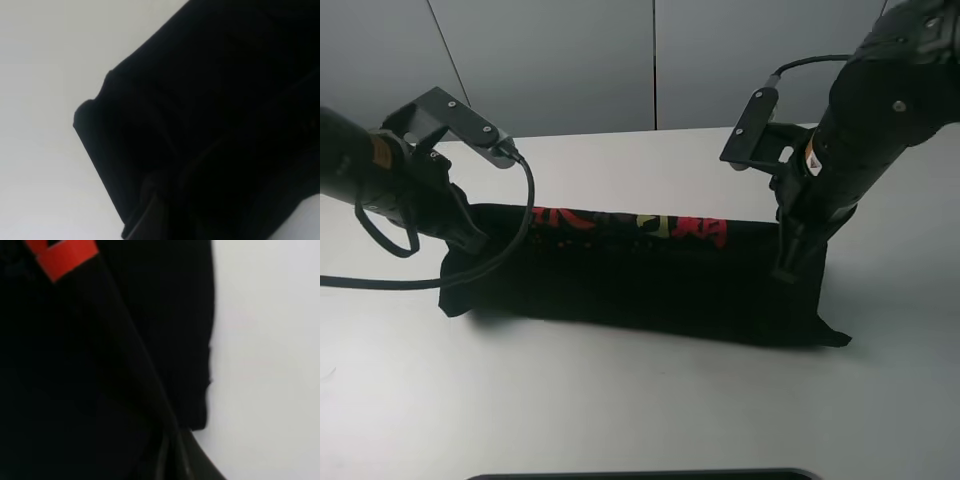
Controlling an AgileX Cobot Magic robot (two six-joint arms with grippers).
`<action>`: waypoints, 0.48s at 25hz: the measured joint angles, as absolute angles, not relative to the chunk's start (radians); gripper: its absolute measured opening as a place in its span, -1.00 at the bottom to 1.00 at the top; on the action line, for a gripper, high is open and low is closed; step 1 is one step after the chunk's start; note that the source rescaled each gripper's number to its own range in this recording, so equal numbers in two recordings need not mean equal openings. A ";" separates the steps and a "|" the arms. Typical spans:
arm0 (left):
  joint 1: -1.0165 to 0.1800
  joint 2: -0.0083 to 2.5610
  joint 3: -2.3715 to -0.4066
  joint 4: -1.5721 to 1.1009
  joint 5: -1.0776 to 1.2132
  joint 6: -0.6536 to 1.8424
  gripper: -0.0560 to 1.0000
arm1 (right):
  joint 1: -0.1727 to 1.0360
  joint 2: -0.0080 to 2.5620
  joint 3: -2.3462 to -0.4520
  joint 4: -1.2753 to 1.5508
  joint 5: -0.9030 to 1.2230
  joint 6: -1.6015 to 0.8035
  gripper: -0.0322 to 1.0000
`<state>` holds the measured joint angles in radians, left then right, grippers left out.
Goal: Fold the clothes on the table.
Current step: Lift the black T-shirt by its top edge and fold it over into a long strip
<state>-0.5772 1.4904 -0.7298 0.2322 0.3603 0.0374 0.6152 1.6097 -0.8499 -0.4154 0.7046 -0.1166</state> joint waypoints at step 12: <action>-0.517 1.640 -0.730 0.428 0.033 -0.189 -0.79 | 0.496 1.682 -0.850 -0.513 0.528 0.091 -0.93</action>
<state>-0.5173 1.6401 -0.7298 0.4282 0.0332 -0.1894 0.4963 1.6820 -0.8499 -0.5134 0.5282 0.0905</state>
